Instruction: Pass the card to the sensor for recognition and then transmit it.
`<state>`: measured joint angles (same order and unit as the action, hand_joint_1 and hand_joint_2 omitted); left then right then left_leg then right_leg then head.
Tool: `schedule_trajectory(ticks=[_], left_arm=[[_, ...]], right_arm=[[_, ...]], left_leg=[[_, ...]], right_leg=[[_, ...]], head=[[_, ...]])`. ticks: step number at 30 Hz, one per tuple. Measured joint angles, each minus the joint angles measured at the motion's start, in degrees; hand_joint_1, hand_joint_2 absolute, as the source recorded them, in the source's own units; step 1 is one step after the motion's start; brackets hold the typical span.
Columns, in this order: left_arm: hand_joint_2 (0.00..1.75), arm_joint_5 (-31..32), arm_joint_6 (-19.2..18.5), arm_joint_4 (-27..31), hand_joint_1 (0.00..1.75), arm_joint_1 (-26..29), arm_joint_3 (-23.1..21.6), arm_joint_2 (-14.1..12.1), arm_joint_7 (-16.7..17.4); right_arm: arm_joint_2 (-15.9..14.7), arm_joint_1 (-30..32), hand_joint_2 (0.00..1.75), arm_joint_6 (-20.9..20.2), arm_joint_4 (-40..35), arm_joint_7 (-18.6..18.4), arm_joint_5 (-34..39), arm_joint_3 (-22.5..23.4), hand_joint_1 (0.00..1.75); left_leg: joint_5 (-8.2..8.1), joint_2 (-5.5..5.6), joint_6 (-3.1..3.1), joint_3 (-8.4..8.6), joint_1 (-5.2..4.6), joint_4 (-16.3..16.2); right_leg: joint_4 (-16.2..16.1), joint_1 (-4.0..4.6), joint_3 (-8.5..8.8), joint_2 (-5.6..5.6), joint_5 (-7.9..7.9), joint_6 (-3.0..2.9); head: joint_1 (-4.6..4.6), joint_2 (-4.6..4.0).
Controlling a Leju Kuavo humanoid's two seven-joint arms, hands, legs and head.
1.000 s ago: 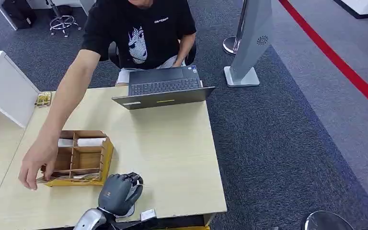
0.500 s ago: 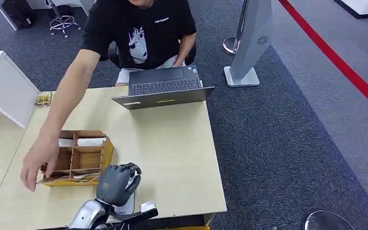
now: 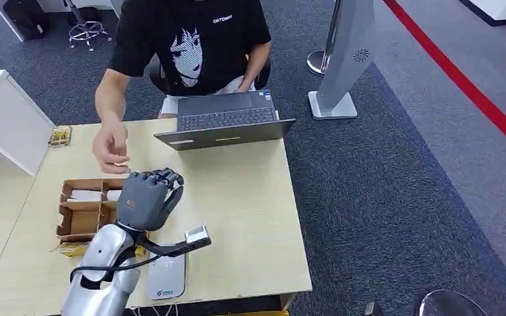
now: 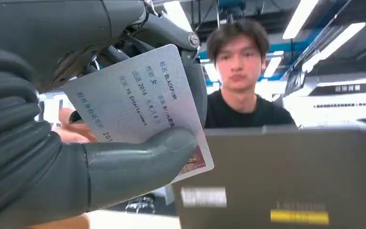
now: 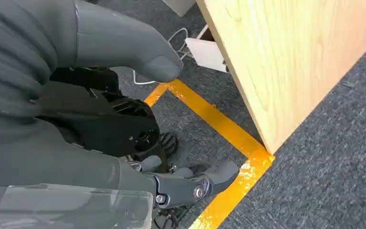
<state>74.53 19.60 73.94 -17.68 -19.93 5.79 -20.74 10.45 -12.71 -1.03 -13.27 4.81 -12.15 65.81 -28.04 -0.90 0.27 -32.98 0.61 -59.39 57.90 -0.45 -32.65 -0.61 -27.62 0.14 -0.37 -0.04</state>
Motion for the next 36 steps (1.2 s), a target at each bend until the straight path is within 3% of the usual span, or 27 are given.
schedule_trajectory(ticks=[10,11,12,28,36], left_arm=[[1.75,2.2,-1.2,-4.4,1.75,-9.8,2.8,-0.1,2.9],[1.75,2.3,-1.0,-4.9,0.33,-10.2,3.1,-0.1,2.9],[1.75,2.3,-1.0,-5.2,0.0,-10.6,3.4,-0.1,3.0],[1.75,2.1,0.4,-5.6,0.0,-10.7,7.0,0.0,1.9],[1.75,-2.1,-2.5,6.0,0.0,-3.3,8.0,-0.1,-3.4]], right_arm=[[0.3,-1.1,1.75,0.4,0.3,-1.5,-1.7,-1.2,0.0],[0.3,-1.2,1.75,0.5,0.3,-1.5,-1.8,-1.3,0.0],[0.3,-1.3,1.75,0.7,0.3,-1.6,-2.0,-1.4,0.0],[0.4,-1.3,1.75,1.6,0.5,-1.9,-2.9,-1.7,0.0],[0.4,-0.6,1.75,1.7,0.5,-1.2,-2.2,-1.6,0.0]], left_leg=[[0.01,-0.01,-0.01,0.0,0.0,0.0],[0.01,-0.01,-0.01,0.0,0.0,0.0],[0.01,-0.01,-0.01,0.0,0.0,0.0],[0.01,-0.01,-0.01,-0.01,0.0,0.0],[-0.02,-0.01,0.0,-0.02,0.0,0.0]], right_leg=[[0.0,0.0,0.0,0.01,0.01,-0.02],[0.0,0.0,0.0,0.01,0.01,-0.02],[0.0,0.0,0.0,0.01,0.01,-0.02],[0.0,0.0,0.0,0.01,0.01,-0.02],[0.0,0.0,-0.01,0.01,-0.03,0.01]], head=[[0.0,0.0],[-0.02,0.0],[0.0,0.0],[-0.02,0.0],[0.0,0.0]])
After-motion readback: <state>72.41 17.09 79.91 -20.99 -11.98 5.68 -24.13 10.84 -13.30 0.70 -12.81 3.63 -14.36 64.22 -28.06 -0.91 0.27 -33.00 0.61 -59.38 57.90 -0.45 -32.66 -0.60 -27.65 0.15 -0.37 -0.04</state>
